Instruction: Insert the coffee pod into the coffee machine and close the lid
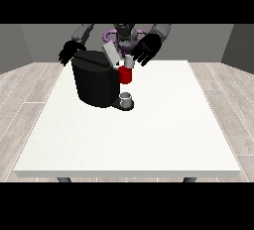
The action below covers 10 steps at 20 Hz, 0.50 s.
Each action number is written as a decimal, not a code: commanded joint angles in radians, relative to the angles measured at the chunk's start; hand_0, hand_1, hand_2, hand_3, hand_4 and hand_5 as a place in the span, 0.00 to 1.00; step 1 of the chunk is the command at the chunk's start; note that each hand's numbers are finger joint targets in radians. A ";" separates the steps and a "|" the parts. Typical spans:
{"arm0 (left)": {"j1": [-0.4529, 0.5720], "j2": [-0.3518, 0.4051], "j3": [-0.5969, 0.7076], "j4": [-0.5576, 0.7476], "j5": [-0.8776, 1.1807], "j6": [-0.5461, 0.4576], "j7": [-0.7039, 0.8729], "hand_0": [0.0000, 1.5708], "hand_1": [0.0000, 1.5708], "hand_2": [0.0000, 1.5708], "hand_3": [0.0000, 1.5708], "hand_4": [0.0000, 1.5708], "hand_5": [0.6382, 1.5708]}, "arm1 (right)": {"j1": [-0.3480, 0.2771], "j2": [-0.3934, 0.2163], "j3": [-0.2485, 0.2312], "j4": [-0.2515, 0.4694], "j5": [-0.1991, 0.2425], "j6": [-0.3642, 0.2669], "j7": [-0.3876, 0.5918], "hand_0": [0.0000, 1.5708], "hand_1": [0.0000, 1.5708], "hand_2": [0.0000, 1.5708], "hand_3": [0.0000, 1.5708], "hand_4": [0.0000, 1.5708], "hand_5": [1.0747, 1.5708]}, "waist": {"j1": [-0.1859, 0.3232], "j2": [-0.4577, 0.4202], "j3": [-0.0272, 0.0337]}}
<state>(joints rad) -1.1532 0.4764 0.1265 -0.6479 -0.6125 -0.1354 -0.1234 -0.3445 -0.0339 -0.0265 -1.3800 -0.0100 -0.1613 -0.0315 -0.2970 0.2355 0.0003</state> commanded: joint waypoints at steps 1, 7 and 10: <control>-0.027 0.003 0.006 0.013 -0.004 -0.008 0.018 0.84 0.84 0.85 0.78 0.31 1.00 | 0.016 -0.002 -0.007 0.002 -0.009 0.011 -0.030 0.00 0.00 0.00 0.00 0.33 1.00 | -0.017 0.021 0.0001; -0.004 -0.012 -0.009 0.015 -0.019 -0.002 -0.029 0.81 0.81 0.83 0.78 0.33 1.00 | -0.016 -0.011 -0.031 -0.021 -0.028 -0.001 0.022 0.00 0.00 0.00 0.00 0.32 1.00 | 0.000 0.022 -0.0003; -0.042 -0.032 -0.013 0.018 -0.029 -0.009 0.034 0.80 0.80 0.82 0.77 0.32 1.00 | 0.011 0.015 -0.006 0.011 -0.006 -0.003 -0.052 0.00 0.00 0.00 0.00 0.32 1.00 | -0.003 0.026 0.0001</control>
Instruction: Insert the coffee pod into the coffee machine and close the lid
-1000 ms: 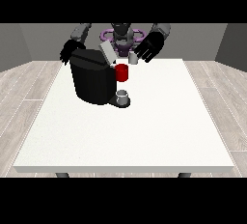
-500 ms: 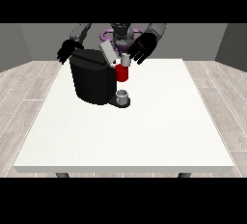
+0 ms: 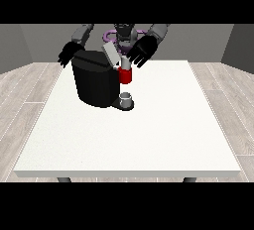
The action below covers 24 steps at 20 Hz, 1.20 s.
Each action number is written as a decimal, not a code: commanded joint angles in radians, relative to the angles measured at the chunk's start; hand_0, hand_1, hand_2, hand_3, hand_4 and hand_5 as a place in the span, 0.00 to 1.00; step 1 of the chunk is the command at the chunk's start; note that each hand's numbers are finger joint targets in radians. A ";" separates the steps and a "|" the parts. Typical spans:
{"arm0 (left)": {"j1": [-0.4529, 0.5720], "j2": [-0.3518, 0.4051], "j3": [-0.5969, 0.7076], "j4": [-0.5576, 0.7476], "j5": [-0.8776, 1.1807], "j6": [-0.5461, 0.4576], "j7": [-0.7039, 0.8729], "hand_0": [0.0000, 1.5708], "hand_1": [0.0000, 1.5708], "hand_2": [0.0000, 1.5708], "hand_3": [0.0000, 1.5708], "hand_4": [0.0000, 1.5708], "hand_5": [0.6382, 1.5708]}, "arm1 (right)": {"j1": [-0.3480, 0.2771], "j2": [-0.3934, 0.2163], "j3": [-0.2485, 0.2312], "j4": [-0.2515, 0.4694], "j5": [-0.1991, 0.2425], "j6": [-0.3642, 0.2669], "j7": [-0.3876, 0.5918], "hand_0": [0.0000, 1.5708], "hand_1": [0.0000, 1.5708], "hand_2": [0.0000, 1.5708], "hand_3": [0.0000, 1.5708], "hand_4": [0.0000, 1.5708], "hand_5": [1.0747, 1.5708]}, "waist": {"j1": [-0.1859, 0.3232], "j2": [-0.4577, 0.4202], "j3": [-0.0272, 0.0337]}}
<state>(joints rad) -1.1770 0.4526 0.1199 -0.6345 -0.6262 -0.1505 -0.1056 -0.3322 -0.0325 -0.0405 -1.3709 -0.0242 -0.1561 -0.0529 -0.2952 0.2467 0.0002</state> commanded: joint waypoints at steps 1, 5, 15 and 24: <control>-0.011 -0.040 -0.021 -0.008 -0.022 0.016 0.031 0.77 0.77 0.80 0.76 0.32 1.00 | -0.017 -0.027 -0.033 0.025 -0.028 0.028 -0.004 0.00 0.00 0.00 0.00 0.33 1.00 | 0.002 0.001 0.0002; 0.028 -0.022 -0.010 0.019 -0.024 0.026 -0.014 0.75 0.75 0.80 0.76 0.31 1.00 | 0.038 0.002 0.010 -0.026 0.001 0.004 -0.005 0.00 0.00 0.00 0.00 0.33 1.00 | -0.010 -0.005 -0.0002; 0.025 -0.027 -0.013 0.020 -0.040 0.023 -0.020 0.77 0.77 0.81 0.76 0.31 1.00 | 0.038 -0.025 -0.020 -0.002 -0.025 0.040 -0.053 0.00 0.00 0.00 0.00 0.28 1.00 | 0.001 0.009 0.0000; 0.047 -0.052 -0.001 0.040 -0.036 0.030 -0.019 0.77 0.77 0.79 0.72 0.29 1.00 | 0.043 -0.030 -0.022 -0.018 -0.018 0.014 0.016 0.00 0.00 0.00 0.00 0.23 1.00 | -0.013 0.000 -0.0002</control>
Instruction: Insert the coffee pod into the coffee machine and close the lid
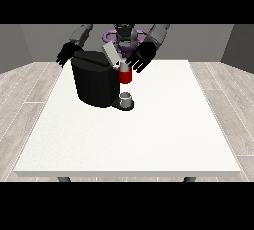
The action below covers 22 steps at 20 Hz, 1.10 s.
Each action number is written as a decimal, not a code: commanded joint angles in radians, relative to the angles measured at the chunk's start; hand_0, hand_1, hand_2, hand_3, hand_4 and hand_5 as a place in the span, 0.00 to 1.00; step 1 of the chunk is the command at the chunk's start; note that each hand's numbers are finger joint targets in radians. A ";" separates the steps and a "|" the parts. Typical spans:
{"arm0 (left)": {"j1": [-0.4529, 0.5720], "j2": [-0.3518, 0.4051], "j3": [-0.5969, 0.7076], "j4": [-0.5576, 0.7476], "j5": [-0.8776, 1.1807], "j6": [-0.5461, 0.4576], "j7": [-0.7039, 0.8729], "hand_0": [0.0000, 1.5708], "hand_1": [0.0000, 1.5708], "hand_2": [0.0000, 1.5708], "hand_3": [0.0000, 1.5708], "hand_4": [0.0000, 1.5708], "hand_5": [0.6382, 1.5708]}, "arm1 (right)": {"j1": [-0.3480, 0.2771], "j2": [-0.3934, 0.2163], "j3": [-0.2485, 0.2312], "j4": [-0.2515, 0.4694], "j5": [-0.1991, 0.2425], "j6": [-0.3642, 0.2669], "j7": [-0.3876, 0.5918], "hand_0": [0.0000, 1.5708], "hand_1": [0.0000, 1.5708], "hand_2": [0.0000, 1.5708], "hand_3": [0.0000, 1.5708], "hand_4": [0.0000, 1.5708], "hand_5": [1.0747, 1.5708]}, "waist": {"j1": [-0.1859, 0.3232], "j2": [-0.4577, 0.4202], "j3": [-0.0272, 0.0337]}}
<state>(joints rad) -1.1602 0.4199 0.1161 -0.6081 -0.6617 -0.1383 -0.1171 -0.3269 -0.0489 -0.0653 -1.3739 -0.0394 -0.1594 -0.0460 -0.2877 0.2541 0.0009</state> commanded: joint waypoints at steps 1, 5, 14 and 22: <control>-0.029 0.054 0.031 0.024 0.004 0.006 -0.028 0.77 0.77 0.78 0.69 0.29 1.00 | -0.015 -0.001 0.018 -0.040 0.005 0.005 0.011 0.00 0.00 0.00 0.00 0.25 1.00 | -0.036 0.062 -0.0010; 0.010 0.019 0.006 0.012 -0.015 0.022 -0.050 0.72 0.72 0.74 0.64 0.29 1.00 | -0.003 -0.009 0.010 -0.037 0.011 -0.002 0.002 0.00 0.00 0.00 0.00 0.26 1.00 | -0.014 0.031 -0.0011; -0.014 0.034 0.003 0.009 -0.035 0.015 -0.043 0.68 0.68 0.72 0.62 0.23 1.00 | 0.008 0.023 0.026 -0.010 0.020 -0.012 -0.057 0.00 0.00 0.00 0.00 0.29 1.00 | -0.002 0.046 -0.0009; -0.002 0.051 -0.059 0.020 -0.086 -0.074 -0.067 0.00 0.00 0.00 0.00 0.00 1.00 | -0.014 -0.002 -0.008 0.000 -0.009 -0.002 -0.016 0.00 0.00 0.00 0.00 0.24 1.00 | 0.006 0.018 -0.0008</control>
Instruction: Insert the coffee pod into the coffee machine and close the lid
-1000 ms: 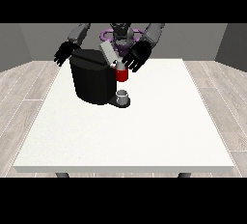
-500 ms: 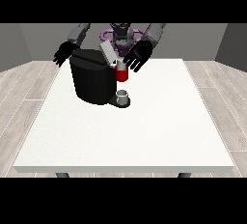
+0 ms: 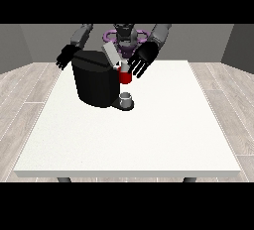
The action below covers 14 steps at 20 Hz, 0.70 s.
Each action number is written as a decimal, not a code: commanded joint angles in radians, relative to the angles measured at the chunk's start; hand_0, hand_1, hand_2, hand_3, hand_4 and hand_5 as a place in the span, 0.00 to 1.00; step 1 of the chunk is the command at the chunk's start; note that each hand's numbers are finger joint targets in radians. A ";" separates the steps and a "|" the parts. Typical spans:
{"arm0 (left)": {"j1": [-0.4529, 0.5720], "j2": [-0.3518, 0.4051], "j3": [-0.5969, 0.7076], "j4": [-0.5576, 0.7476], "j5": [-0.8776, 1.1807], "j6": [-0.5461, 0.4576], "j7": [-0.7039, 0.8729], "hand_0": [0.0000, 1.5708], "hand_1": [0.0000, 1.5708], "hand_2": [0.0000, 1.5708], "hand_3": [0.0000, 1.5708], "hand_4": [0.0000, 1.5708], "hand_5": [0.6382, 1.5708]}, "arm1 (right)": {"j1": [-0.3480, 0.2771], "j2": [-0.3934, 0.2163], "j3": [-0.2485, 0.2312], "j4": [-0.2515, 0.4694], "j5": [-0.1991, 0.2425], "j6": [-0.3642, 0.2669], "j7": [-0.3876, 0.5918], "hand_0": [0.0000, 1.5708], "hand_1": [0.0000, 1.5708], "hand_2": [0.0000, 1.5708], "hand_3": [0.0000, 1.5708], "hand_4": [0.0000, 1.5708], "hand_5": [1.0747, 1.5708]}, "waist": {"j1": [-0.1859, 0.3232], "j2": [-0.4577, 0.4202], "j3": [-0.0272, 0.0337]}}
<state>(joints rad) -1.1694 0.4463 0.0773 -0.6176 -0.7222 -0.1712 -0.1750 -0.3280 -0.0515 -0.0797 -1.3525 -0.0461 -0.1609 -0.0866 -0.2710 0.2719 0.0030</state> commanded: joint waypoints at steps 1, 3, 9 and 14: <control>-0.003 0.043 -0.015 0.032 -0.027 -0.054 -0.002 0.00 0.00 0.00 0.00 0.00 1.00 | 0.038 0.014 0.035 -0.021 0.022 -0.005 0.014 0.00 0.00 0.00 0.00 0.22 1.00 | -0.024 -0.018 -0.0029; -0.011 0.041 -0.013 0.025 -0.039 -0.014 -0.010 0.00 0.00 0.00 0.00 0.00 1.00 | -0.001 -0.008 0.009 -0.025 0.003 0.006 0.013 0.00 0.00 0.00 0.00 0.22 1.00 | -0.035 0.021 -0.0028; 0.019 0.016 -0.015 0.014 -0.032 -0.066 -0.003 0.00 0.00 0.00 0.00 0.00 1.00 | 0.046 0.003 0.024 0.001 0.021 -0.002 0.004 0.00 0.00 0.00 0.00 0.27 1.00 | 0.012 -0.060 -0.0028; 0.061 -0.022 -0.012 0.001 -0.039 -0.025 0.016 0.00 0.00 0.00 0.00 0.00 1.00 | 0.083 0.021 0.027 -0.004 0.005 0.002 -0.003 0.00 0.00 0.00 0.00 0.24 1.00 | 0.023 -0.095 -0.0028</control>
<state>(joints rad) -1.1352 0.4357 0.0626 -0.6122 -0.7566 -0.2073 -0.1643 -0.2803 -0.0387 -0.0616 -1.3559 -0.0359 -0.1700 -0.0746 -0.2556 0.2003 0.0004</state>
